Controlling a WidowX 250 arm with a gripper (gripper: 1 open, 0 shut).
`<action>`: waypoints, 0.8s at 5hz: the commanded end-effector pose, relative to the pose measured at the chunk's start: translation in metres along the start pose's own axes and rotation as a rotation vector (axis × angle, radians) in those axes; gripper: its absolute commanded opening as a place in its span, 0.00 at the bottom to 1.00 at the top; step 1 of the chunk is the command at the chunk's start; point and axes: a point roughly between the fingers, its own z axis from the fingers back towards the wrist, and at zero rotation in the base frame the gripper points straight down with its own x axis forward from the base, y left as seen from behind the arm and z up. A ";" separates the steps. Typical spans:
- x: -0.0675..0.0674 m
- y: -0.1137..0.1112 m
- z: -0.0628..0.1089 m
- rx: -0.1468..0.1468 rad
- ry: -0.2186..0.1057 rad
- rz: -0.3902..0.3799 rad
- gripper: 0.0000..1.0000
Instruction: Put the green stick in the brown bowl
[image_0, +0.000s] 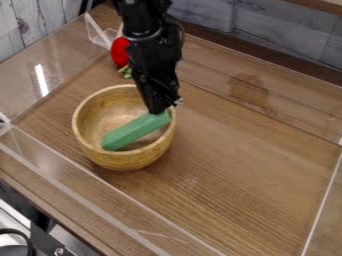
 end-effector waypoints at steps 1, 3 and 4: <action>0.005 0.003 0.001 0.024 -0.028 0.045 0.00; 0.002 0.006 -0.008 -0.006 -0.021 0.075 1.00; -0.002 0.013 -0.010 -0.028 -0.018 0.064 1.00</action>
